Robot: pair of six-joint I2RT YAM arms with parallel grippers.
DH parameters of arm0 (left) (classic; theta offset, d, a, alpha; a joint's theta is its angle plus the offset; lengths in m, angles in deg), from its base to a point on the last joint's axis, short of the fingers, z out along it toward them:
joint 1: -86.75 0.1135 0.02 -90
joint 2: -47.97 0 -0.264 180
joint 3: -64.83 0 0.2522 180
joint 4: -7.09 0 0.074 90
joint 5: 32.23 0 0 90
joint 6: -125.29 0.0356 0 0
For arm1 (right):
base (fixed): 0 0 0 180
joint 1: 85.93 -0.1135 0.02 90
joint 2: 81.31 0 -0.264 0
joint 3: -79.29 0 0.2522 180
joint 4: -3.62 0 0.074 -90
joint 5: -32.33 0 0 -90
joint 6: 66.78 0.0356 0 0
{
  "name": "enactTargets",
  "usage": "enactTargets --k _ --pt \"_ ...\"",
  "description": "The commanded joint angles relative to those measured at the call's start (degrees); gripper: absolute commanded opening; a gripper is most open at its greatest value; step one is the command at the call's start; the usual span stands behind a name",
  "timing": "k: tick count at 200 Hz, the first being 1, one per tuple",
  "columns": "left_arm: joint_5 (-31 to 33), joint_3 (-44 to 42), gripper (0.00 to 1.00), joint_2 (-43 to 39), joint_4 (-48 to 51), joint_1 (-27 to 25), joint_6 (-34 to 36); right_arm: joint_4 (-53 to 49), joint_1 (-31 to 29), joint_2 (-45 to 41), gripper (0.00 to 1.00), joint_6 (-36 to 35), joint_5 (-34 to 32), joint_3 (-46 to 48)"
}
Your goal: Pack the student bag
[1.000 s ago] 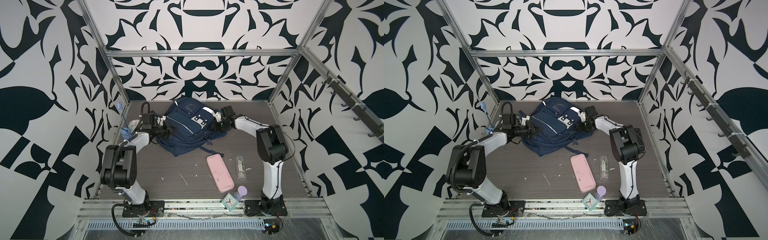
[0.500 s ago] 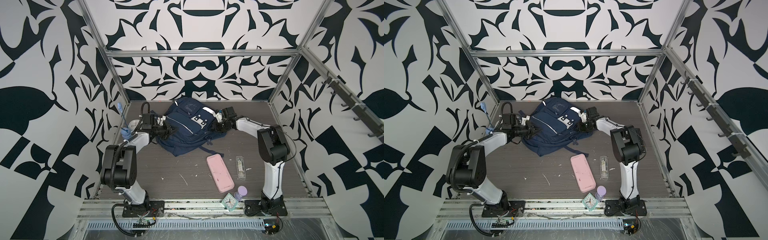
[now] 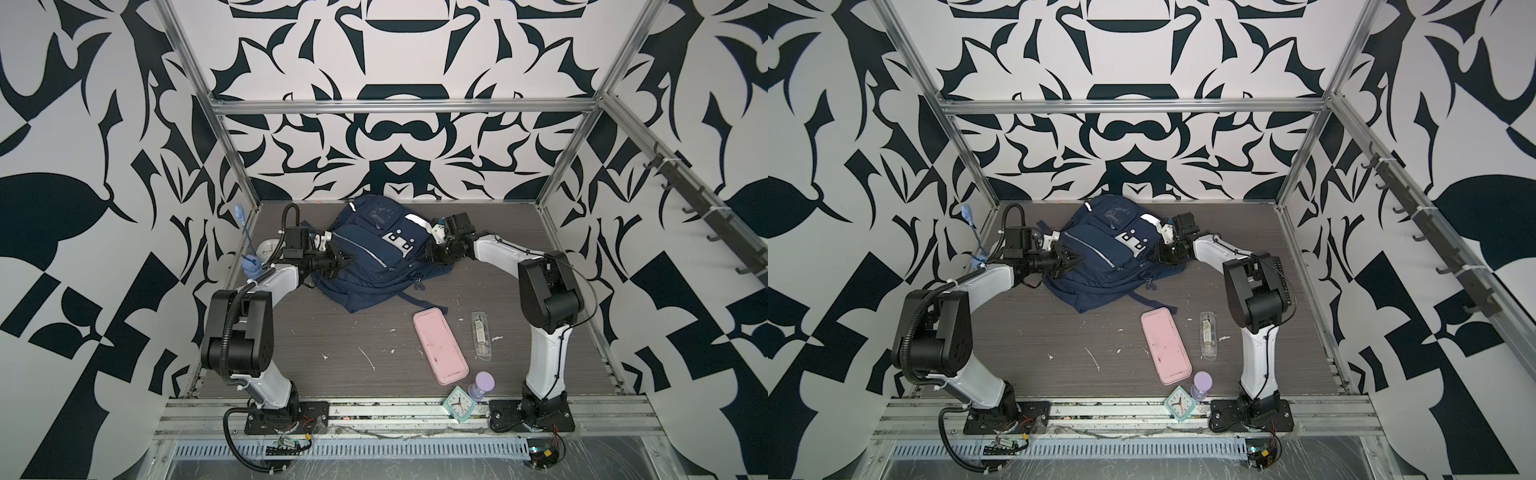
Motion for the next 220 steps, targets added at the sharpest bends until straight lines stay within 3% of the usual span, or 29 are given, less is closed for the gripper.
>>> enactTargets --k 1,98,220 --pt "-0.24 0.78 0.06 -1.67 -0.73 0.63 0.35 0.29 -0.27 0.58 0.37 0.04 1.62 -1.78" --pt "0.05 0.09 0.06 -2.18 -0.36 0.62 0.58 -0.14 -0.28 2.07 0.37 -0.14 2.16 -4.40" --pt "0.14 0.24 0.06 -2.13 -0.46 0.63 0.68 -0.66 -0.29 3.06 0.28 -0.58 4.62 -4.25"
